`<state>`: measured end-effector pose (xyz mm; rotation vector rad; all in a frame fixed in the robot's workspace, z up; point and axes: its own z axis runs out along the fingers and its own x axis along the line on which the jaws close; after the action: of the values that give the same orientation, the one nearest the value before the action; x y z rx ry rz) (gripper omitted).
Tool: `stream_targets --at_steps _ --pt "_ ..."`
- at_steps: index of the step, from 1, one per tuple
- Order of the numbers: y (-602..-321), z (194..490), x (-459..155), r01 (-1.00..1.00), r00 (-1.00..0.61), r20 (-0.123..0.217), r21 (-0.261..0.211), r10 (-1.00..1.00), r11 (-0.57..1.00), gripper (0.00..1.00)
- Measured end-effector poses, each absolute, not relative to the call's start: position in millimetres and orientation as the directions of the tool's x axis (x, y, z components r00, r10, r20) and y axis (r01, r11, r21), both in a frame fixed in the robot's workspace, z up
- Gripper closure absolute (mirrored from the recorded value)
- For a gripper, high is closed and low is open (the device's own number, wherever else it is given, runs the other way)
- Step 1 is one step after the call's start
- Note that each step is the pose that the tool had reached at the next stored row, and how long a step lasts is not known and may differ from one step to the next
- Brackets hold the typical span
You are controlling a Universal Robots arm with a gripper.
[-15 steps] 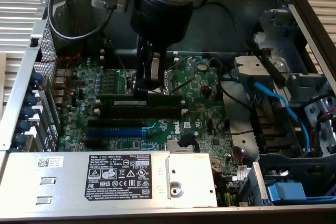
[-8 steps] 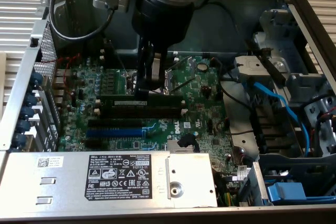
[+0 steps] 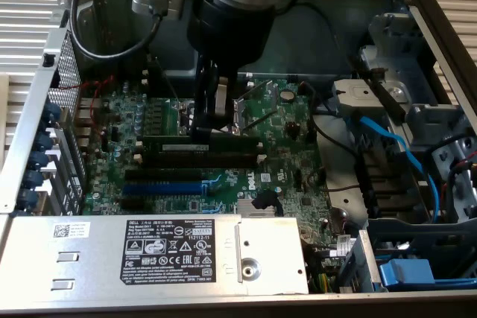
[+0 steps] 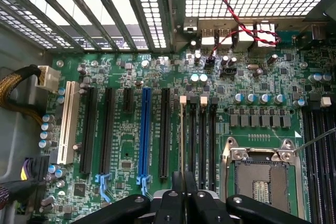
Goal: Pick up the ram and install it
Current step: 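Insert the ram into the slot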
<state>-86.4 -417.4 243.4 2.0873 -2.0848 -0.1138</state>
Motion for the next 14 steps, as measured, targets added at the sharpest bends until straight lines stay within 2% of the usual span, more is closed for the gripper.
stream_targets --at_steps 14 --pt "-417.8 243.1 -87.4 -0.982 0.004 0.08 0.187 -0.997 0.011 0.88"
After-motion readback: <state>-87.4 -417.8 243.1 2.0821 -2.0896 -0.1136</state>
